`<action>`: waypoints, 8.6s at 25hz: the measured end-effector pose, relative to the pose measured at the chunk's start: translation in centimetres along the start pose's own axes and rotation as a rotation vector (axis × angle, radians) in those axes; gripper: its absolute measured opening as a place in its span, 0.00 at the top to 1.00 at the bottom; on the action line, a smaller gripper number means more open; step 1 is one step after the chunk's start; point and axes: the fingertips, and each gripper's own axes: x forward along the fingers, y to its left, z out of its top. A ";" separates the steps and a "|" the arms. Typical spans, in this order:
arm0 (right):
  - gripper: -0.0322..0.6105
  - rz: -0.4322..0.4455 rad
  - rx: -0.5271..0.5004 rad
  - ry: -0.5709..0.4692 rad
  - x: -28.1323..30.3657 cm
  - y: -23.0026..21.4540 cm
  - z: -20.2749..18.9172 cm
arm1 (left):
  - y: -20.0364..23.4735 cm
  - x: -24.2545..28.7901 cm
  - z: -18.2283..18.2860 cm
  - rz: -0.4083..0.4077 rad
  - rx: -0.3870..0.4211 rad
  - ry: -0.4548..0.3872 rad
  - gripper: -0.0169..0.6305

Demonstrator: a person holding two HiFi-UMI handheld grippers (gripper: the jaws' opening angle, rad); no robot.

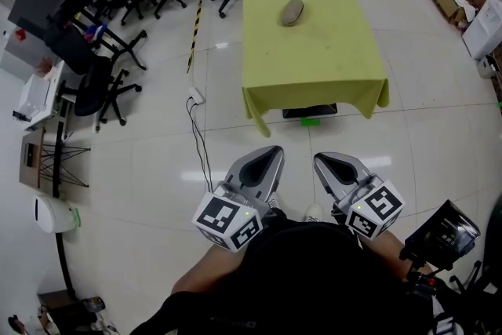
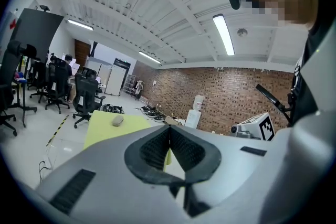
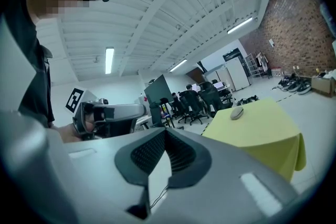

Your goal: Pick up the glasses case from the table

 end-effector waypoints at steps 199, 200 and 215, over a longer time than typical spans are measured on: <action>0.95 -0.750 0.092 -0.178 59.0 -30.9 18.0 | 62.8 37.2 21.0 -0.662 0.087 0.188 0.96; 0.95 -0.761 0.095 -0.189 58.3 -31.4 18.3 | 62.0 37.9 21.0 -0.675 0.093 0.198 0.96; 0.95 -1.044 0.138 -0.371 51.0 -30.5 20.0 | 55.9 43.1 21.1 -0.871 0.210 0.291 0.96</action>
